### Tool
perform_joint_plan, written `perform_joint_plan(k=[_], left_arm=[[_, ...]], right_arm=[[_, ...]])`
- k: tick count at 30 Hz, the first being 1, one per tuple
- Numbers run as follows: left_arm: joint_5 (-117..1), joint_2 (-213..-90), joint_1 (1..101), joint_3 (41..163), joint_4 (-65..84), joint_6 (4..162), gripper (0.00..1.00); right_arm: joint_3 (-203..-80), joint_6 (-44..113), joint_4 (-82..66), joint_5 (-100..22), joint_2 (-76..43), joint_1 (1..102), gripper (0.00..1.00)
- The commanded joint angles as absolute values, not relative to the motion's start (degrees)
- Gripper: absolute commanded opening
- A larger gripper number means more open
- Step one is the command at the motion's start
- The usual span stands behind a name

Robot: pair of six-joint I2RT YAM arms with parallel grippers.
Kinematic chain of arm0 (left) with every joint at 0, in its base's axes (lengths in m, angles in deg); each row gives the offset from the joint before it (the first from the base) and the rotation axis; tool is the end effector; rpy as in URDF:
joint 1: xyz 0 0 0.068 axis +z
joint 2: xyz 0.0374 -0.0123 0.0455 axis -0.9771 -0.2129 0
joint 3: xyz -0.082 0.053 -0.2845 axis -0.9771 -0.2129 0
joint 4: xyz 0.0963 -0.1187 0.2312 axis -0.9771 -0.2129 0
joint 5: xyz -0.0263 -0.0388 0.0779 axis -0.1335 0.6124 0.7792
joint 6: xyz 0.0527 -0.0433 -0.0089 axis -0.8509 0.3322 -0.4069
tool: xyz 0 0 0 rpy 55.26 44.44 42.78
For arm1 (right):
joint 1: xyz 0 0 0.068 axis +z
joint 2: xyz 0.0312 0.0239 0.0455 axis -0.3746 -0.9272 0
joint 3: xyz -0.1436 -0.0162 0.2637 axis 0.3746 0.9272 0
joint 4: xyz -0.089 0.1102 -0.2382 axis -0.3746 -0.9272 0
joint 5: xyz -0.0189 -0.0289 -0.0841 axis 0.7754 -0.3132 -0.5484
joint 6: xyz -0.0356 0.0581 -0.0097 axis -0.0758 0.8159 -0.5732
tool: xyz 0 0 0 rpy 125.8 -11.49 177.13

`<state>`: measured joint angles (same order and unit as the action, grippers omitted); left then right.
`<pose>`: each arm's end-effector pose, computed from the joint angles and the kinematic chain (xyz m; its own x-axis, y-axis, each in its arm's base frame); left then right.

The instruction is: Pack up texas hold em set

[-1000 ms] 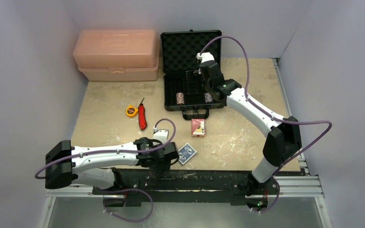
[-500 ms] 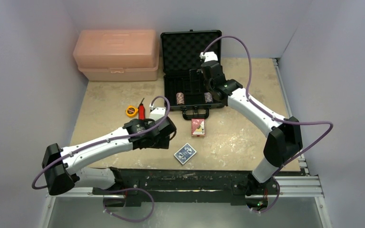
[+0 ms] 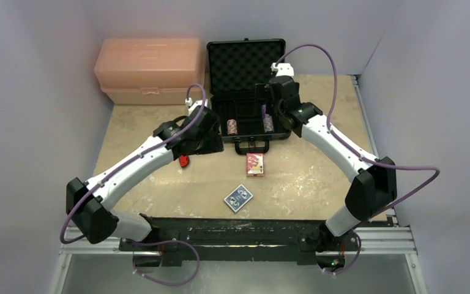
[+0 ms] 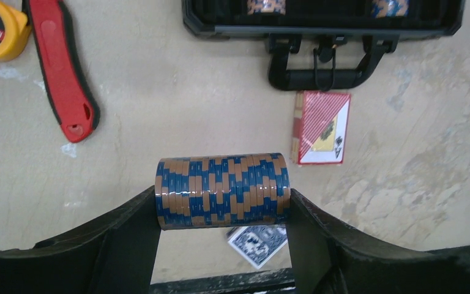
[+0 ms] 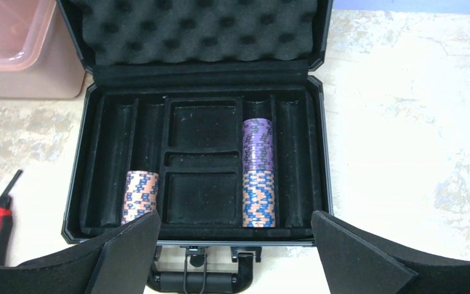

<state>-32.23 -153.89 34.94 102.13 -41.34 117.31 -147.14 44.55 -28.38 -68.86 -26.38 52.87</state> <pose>0.2293 -0.1897 0.3321 -0.7890 -0.2040 -0.5796 -0.0653 0.9658 -0.2510 0.3533 0.1868 0.3572 -0.4785 0.0224 -0.8778 -0.0636 0.9962 0.0601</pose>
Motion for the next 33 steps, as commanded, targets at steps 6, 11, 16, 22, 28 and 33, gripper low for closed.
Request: perform_joint_plan(k=[6,11,16,22,28,33], left_arm=[[-38.71,-165.78,40.52,119.88,-35.01,122.89,0.0],[-35.77,-172.97,41.74,128.7,-39.69,130.67,0.0],[-36.51,-177.28,43.58,130.27,-37.64,141.7,0.0],[-40.96,-182.13,46.4,129.31,-29.93,153.44,0.0],[-42.14,-188.91,48.09,133.25,-26.26,161.01,0.0],[-40.11,-192.3,49.05,135.86,-27.53,167.58,0.0]], right_arm=[[-147.1,53.06,-27.78,-68.74,-23.01,50.83,0.99],[-144.28,60.95,-28.97,-67.72,-19.09,50.91,0.99],[-143.46,67.82,-34.78,-76.34,-14.64,50.88,0.99],[-146.48,75.8,-47.34,-83.11,-12.96,50.91,0.99],[-141.36,75.77,-45.13,-82.12,-7.56,50.91,0.99],[-140.63,75.63,-45.66,-81.84,-5.42,50.91,0.99]])
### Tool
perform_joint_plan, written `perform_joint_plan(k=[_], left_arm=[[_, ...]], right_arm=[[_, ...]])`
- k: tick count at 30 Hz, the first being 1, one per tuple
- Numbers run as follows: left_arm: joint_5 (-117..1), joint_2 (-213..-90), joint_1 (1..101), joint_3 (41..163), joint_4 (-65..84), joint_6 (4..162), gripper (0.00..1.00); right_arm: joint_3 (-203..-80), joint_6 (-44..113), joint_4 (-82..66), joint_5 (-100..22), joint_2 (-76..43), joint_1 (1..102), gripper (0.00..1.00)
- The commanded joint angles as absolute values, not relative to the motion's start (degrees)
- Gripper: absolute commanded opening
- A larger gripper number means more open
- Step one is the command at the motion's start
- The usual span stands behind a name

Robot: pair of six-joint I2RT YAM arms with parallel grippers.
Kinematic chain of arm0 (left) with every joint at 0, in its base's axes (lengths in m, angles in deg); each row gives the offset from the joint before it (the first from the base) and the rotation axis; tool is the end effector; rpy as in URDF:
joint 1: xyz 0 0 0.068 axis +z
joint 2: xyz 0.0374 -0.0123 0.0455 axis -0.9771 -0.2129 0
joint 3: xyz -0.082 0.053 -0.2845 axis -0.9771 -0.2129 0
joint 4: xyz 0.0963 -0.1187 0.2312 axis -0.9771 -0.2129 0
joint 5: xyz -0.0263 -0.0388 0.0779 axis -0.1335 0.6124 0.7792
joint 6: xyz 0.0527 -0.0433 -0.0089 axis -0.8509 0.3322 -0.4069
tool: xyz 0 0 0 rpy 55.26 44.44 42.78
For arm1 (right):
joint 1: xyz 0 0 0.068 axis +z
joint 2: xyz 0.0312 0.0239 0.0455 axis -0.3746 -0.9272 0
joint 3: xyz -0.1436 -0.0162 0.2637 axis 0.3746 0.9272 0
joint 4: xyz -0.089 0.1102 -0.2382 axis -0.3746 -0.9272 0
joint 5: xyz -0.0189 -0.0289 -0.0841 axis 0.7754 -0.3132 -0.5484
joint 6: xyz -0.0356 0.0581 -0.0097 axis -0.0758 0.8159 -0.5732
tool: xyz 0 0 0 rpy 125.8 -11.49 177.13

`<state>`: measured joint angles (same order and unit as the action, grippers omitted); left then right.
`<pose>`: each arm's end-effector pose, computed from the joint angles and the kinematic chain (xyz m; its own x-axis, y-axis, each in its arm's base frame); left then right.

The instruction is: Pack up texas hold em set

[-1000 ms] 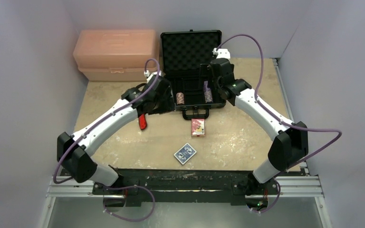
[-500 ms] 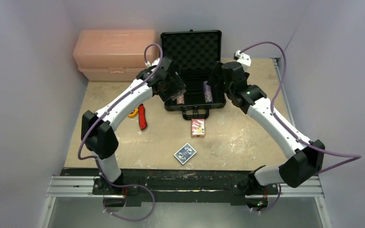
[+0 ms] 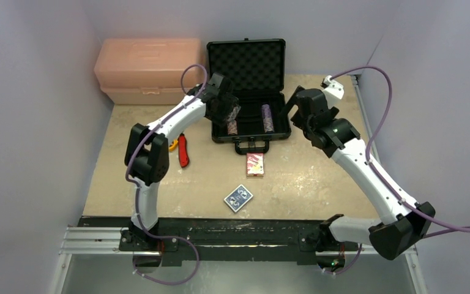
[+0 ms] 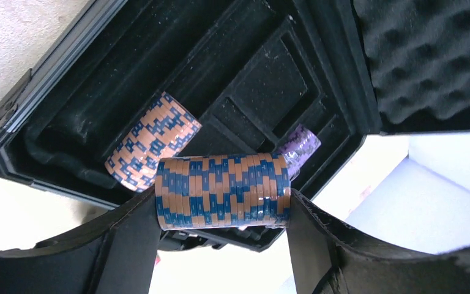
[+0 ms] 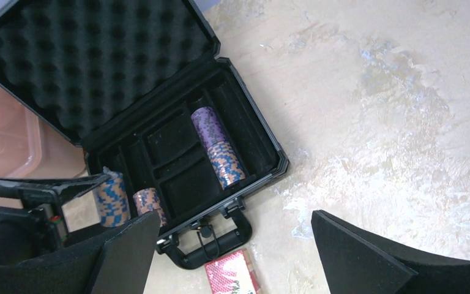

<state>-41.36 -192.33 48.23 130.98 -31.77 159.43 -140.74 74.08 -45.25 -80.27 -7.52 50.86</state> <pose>0.4321 -0.2353 0.2629 -0.4394 -0.8880 -0.1355 -0.6921 0.4309 -0.5791 0.2646 0.1107 0.3949 -0.3557 0.4901 -0.7958 0.3597 0.8577 0.3674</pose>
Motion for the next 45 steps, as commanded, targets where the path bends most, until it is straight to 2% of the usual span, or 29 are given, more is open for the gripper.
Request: perform_joint_plan(k=[1,21,36,38,42,45], left_arm=[[-39.36,-192.83,49.05,136.65,-27.65,167.85,0.0],[-35.88,-200.34,50.42,142.82,-30.66,181.83,0.0],[-34.64,-204.42,50.81,145.66,-32.18,182.92,0.0],[-35.45,-204.47,50.83,144.59,-30.67,182.92,0.04],[-35.9,-204.92,50.83,144.06,-28.36,180.91,0.18],[-36.31,-205.17,50.87,144.22,-28.25,180.67,0.32]], right_arm=[[-140.51,75.39,-45.74,-81.54,-5.03,50.91,0.99],[-136.37,74.62,-44.91,-78.9,-0.76,50.91,0.99],[-134.18,74.6,-43.27,-78.28,1.52,50.91,0.99],[-134.13,74.68,-43.2,-78.13,1.43,50.91,0.99],[-133.96,74.69,-42.98,-77.72,1.02,50.91,0.99],[-133.96,74.76,-42.98,-77.58,0.75,50.91,0.99]])
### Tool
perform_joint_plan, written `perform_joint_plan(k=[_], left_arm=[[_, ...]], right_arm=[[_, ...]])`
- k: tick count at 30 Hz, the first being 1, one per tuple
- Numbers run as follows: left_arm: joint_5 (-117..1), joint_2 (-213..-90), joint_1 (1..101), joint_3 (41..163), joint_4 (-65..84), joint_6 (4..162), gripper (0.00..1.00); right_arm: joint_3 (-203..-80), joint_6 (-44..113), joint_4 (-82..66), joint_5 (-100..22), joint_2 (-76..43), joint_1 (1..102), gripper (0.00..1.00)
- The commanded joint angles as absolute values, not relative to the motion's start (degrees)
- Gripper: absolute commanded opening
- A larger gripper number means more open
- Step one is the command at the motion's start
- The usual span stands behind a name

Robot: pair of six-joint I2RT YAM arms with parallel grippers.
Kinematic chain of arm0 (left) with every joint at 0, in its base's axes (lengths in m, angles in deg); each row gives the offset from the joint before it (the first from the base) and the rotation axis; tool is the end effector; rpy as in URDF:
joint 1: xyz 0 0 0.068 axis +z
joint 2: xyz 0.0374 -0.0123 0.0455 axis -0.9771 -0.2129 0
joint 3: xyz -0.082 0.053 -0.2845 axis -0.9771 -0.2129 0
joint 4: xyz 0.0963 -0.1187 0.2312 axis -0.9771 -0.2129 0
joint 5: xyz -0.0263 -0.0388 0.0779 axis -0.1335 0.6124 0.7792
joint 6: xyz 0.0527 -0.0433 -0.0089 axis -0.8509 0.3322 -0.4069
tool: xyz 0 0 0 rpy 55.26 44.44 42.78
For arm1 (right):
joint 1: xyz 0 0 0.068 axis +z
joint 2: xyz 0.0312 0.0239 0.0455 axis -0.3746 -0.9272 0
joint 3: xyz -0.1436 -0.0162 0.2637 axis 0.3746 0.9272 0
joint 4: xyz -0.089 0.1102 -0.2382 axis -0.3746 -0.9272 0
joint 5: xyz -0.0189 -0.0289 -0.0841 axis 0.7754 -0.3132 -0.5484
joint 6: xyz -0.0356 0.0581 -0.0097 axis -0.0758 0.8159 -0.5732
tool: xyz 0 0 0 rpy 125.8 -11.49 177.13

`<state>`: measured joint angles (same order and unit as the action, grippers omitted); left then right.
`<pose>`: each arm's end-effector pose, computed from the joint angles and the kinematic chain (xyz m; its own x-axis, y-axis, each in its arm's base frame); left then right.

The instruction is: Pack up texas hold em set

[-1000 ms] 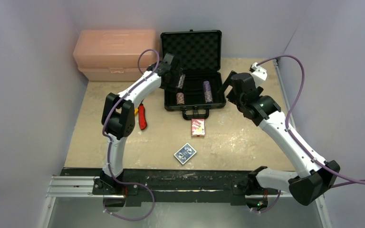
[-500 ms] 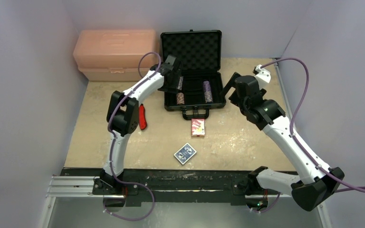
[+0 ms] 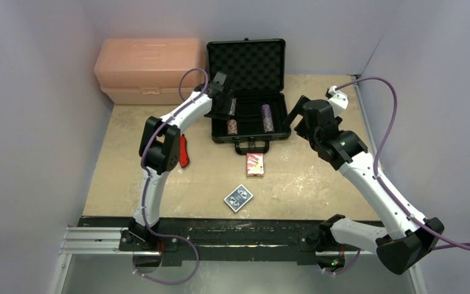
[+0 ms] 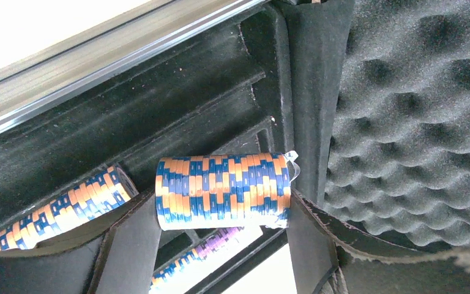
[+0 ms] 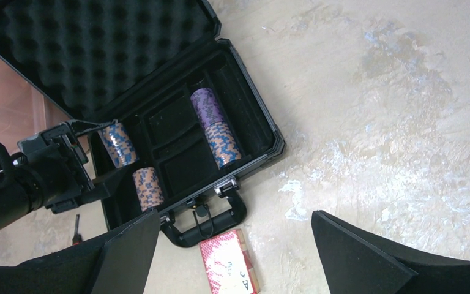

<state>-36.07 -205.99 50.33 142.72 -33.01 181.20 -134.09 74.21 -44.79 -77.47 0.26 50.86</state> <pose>0.4886 -0.2386 0.2130 -0.0631 -0.9980 -0.0026 -0.8182 0.0532 -0.5724 0.2327 0.0957 0.3870 -0.3664 0.5072 -0.7801 0.3218 0.8557 0.4052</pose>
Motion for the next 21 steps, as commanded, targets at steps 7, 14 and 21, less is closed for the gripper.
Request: perform_joint_plan(k=[7,14,21], left_arm=[[-35.81,-204.78,50.81,144.24,-29.8,181.24,0.66],[-35.95,-204.43,50.89,143.47,-29.74,182.07,0.91],[-34.95,-202.42,50.9,141.16,-28.89,182.65,0.97]], right_arm=[[-133.69,74.69,-42.8,-77.49,0.64,50.9,0.99],[-133.6,74.48,-42.63,-77.32,0.53,50.91,0.99],[-133.43,74.26,-42.63,-77.23,0.63,50.87,0.99]])
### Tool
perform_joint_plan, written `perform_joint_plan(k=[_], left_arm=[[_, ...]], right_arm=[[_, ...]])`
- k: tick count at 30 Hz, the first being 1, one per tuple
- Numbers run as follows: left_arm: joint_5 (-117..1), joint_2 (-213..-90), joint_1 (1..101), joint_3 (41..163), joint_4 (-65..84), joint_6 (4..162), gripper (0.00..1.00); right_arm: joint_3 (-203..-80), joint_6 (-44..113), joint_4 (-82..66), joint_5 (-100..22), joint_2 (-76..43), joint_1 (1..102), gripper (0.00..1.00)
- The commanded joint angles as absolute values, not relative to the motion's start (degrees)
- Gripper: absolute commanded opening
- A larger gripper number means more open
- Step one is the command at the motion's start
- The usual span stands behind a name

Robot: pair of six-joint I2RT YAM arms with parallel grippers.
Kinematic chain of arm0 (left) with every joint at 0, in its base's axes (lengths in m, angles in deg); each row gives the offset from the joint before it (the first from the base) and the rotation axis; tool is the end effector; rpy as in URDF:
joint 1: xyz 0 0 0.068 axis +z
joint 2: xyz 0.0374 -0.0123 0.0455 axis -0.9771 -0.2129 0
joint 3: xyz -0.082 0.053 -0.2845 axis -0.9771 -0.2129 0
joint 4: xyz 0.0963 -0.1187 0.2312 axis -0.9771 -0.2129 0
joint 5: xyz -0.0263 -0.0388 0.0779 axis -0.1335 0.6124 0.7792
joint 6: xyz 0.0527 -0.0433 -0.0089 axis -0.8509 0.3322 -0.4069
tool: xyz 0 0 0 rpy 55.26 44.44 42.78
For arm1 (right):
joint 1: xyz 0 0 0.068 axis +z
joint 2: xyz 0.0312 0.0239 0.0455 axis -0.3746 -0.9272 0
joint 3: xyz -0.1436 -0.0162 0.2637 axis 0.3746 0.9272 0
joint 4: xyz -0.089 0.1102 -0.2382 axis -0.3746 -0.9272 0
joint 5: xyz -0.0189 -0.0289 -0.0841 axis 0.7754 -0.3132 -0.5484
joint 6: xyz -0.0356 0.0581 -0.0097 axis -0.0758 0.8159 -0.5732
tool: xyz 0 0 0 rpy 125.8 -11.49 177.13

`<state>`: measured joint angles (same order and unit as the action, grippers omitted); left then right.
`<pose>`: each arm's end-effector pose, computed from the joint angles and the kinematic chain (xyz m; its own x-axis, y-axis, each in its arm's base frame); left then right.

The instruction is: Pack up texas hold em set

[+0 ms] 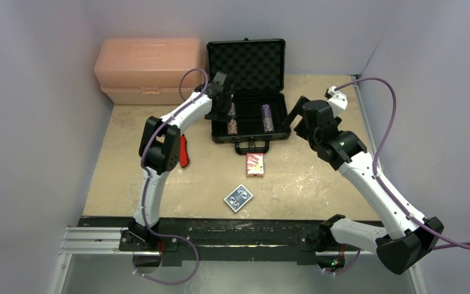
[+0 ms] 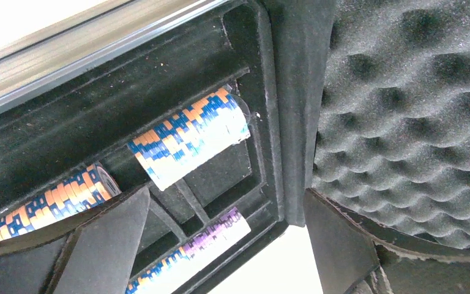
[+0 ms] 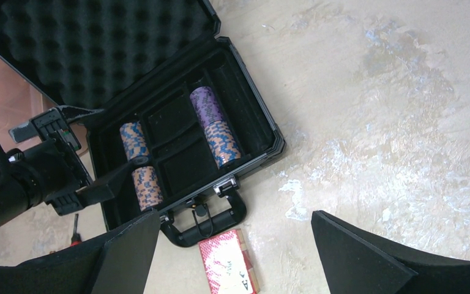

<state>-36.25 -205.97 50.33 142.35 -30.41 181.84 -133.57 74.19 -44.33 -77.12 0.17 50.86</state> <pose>0.4921 -0.2406 0.2141 -0.0561 -0.9982 0.0223 -0.7991 0.0315 -0.6004 0.2336 0.0966 0.3841 -0.3722 0.5063 -0.7779 0.3189 0.8568 0.4051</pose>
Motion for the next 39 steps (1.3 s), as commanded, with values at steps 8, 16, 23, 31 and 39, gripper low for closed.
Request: perform_joint_plan(k=[8,16,23,31,39], left_arm=[[-32.29,-196.3,50.99,134.73,-22.08,175.63,0.93],[-30.18,-187.11,51.85,126.04,-16.39,158.62,0.85],[-28.23,-176.41,51.87,119.45,-15.88,138.8,0.83],[-28.62,-160.13,51.87,107.48,-15.82,113.23,0.83],[-38.2,-147.32,51.87,108.89,-31.17,100.57,0.86]], right_arm=[[-133.31,72.67,-41.81,-76.57,0.27,50.91,0.99],[-133.78,67.11,-39.18,-72.82,-0.83,50.91,0.99],[-134.91,59.07,-33.89,-64.25,-2.9,50.91,0.99],[-140.16,56.88,-32.19,-56.89,-11.27,50.91,0.97],[-150.03,53.53,-32.01,-46.93,-24.08,50.91,0.94]])
